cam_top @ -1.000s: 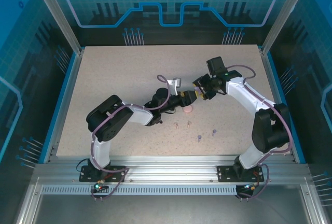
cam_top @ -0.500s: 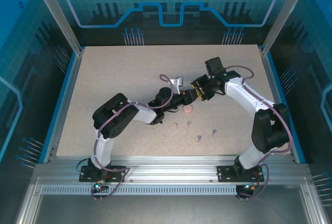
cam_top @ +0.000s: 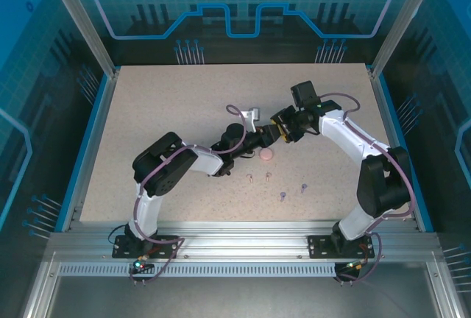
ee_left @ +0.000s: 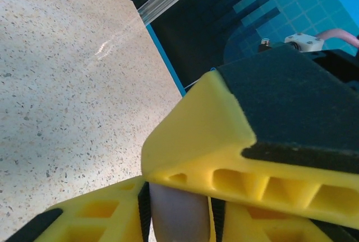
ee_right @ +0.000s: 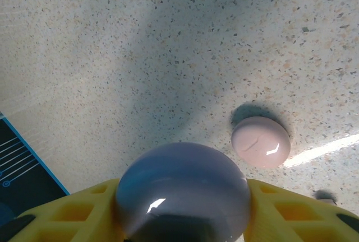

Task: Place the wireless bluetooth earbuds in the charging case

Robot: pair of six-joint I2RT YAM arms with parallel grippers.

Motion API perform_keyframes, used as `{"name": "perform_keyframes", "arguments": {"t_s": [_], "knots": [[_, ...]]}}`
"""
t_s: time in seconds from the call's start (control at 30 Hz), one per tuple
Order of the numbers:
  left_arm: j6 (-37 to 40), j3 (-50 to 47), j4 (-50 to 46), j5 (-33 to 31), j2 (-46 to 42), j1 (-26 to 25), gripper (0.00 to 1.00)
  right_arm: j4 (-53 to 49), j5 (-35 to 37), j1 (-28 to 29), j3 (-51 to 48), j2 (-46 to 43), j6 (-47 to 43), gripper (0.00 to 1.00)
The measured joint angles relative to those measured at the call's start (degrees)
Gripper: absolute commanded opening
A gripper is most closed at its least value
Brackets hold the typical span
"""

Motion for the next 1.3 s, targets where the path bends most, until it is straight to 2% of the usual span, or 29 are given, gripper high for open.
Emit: {"name": "perform_keyframes", "arguments": {"t_s": [0.13,0.3,0.37,0.43,0.6,0.73,0.87,0.97,1.07,1.3], "knots": [[0.0,0.2,0.2,-0.2,0.1,0.0,0.27,0.2,0.1,0.0,0.0,-0.2,0.0,0.5],[-0.5,0.3,0.5,-0.4,0.1,0.0,0.14,0.5,0.3,0.0,0.0,-0.4,0.0,0.51],[-0.5,0.4,0.5,-0.5,0.1,0.0,0.07,0.8,0.3,0.0,0.0,-0.4,0.0,0.55],[-0.5,0.4,0.5,-0.5,0.1,0.0,0.01,0.9,0.2,0.0,0.0,-0.4,0.2,0.63],[-0.4,0.5,0.2,-0.6,0.3,-0.1,0.0,0.8,-0.2,0.1,0.1,-0.9,0.4,0.82],[-0.4,0.5,0.0,-0.6,0.3,-0.1,0.0,0.2,-0.4,-1.2,0.8,-1.9,-0.4,0.85],[-0.2,-0.6,-1.3,-0.1,-0.5,0.0,0.0,-0.5,-0.3,-5.8,1.0,-5.4,-3.4,0.87],[0.6,-2.6,-4.9,2.0,-3.5,0.4,0.0,0.5,0.0,-9.6,-0.3,-10.0,-8.0,0.88],[2.2,-3.2,-9.8,5.9,-8.1,1.6,0.0,4.3,-0.6,-11.8,-5.6,-15.5,-14.3,0.88],[9.8,-0.2,-23.2,18.8,-16.9,7.0,0.0,23.5,-8.7,-12.0,-26.4,-24.2,-30.8,0.88]]}}
